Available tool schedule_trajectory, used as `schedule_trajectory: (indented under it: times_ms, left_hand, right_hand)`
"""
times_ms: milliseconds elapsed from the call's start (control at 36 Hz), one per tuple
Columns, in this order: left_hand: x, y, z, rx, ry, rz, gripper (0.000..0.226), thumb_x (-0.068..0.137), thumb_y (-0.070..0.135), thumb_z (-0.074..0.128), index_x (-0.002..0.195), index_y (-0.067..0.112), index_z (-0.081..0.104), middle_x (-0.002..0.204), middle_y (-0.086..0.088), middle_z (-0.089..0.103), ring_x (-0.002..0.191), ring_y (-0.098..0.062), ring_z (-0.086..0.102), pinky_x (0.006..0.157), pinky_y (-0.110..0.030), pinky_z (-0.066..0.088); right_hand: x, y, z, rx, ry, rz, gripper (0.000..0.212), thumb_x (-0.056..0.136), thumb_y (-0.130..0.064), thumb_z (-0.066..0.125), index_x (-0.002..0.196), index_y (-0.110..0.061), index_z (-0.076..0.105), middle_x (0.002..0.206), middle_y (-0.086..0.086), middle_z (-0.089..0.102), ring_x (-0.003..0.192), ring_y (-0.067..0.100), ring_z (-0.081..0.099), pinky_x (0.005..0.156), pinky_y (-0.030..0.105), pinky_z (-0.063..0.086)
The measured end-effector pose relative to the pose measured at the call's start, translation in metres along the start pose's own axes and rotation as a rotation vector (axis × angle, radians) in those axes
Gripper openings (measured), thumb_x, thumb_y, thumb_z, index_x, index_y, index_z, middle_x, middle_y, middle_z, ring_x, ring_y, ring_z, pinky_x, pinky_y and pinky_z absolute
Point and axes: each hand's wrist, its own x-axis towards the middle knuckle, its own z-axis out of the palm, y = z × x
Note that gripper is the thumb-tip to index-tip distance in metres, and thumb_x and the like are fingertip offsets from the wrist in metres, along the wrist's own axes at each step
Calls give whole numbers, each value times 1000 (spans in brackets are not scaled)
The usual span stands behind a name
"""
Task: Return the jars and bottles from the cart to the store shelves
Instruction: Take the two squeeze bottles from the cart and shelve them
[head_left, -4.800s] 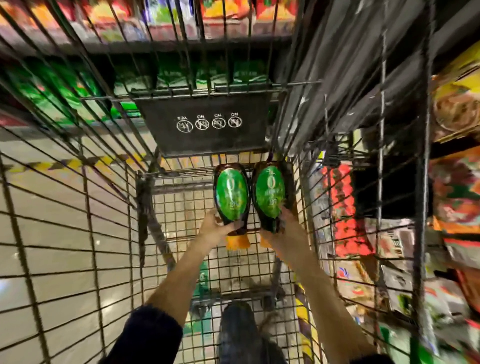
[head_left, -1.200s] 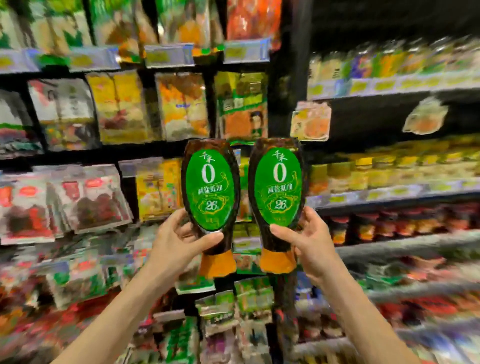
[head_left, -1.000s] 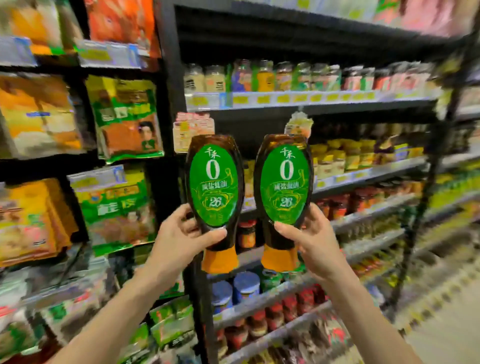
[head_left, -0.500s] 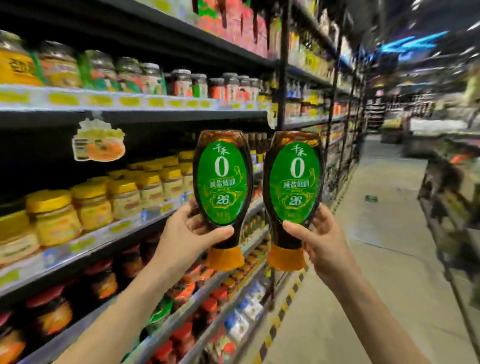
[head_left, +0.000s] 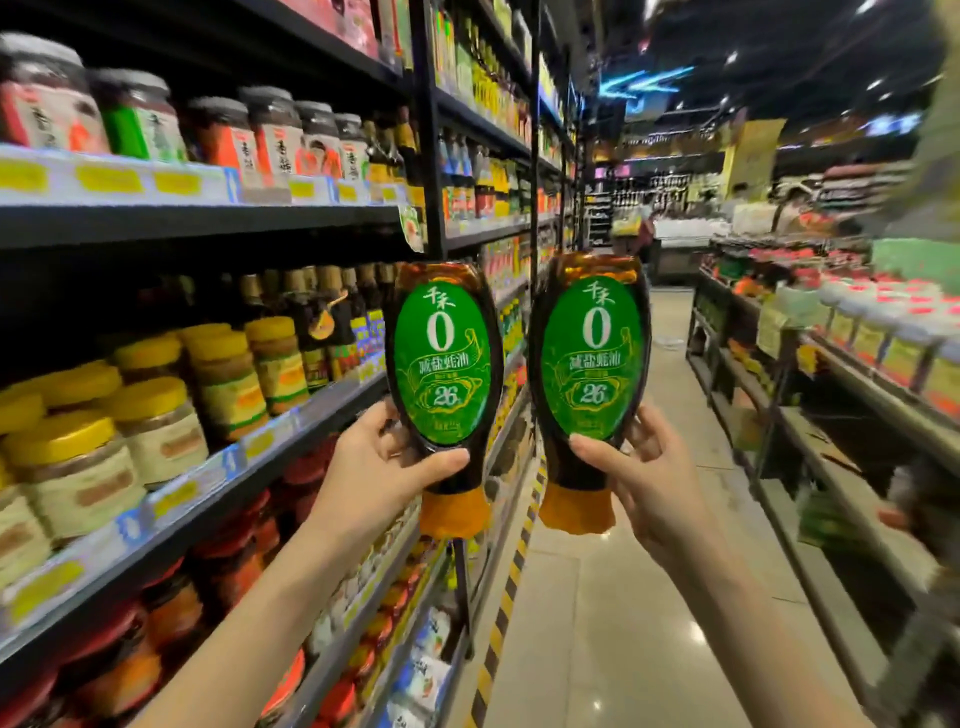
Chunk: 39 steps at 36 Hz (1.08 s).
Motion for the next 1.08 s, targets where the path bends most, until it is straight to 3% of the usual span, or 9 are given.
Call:
schedule_trajectory:
  times_ms: [83, 306, 417, 528, 834, 945, 1084]
  left_hand:
    - [35, -18, 0, -9, -43, -10, 60, 51, 13, 78, 107, 15, 59, 100, -2, 73, 90, -11, 70, 73, -20, 56]
    - [113, -64, 8, -1, -112, -64, 60, 53, 13, 79, 109, 20, 58, 100, -3, 73, 92, -16, 70, 70, -21, 56]
    - [152, -89, 22, 19, -111, -90, 61, 50, 16, 80, 107, 19, 59, 96, 0, 74, 87, -11, 71, 68, -19, 55]
    - [193, -116, 45, 42, -131, -116, 50, 61, 8, 77, 105, 22, 57, 88, 4, 75, 80, -6, 71, 60, -14, 52]
    - [330, -185, 131, 63, -66, -164, 54, 68, -3, 75, 117, 11, 54, 95, -5, 71, 67, -3, 69, 50, -10, 47]
    - [378, -202, 156, 64, -13, -169, 55, 65, 0, 76, 114, 16, 55, 91, 1, 72, 69, 0, 69, 52, -10, 48]
    - [428, -221, 174, 61, 46, -176, 51, 64, -2, 76, 104, 22, 56, 79, 12, 75, 72, -3, 70, 54, -12, 50]
  right_hand:
    - [26, 14, -1, -5, 26, -2, 47, 55, -3, 74, 95, -24, 61, 99, -4, 69, 99, 15, 64, 85, 31, 54]
    - [91, 56, -14, -31, 87, 31, 47, 53, -6, 74, 94, -25, 60, 91, -7, 71, 87, 7, 69, 72, 20, 56]
    - [125, 77, -30, -21, 105, 57, 48, 53, -4, 74, 94, -25, 60, 87, -10, 72, 84, 2, 69, 69, 18, 56]
    - [166, 98, -55, -31, 116, 75, 48, 59, 3, 74, 95, -26, 60, 88, -11, 71, 83, 1, 69, 66, 16, 54]
    - [325, 137, -150, -5, 49, 151, 53, 55, -4, 74, 104, -20, 60, 110, 4, 67, 95, 12, 68, 77, 24, 57]
    - [385, 143, -182, -21, 6, 176, 60, 56, -6, 75, 113, -16, 58, 117, 10, 65, 105, 22, 65, 88, 34, 55]
    - [448, 162, -206, -3, -42, 202, 64, 52, -2, 85, 108, -19, 60, 115, 10, 67, 102, 22, 66, 83, 30, 57]
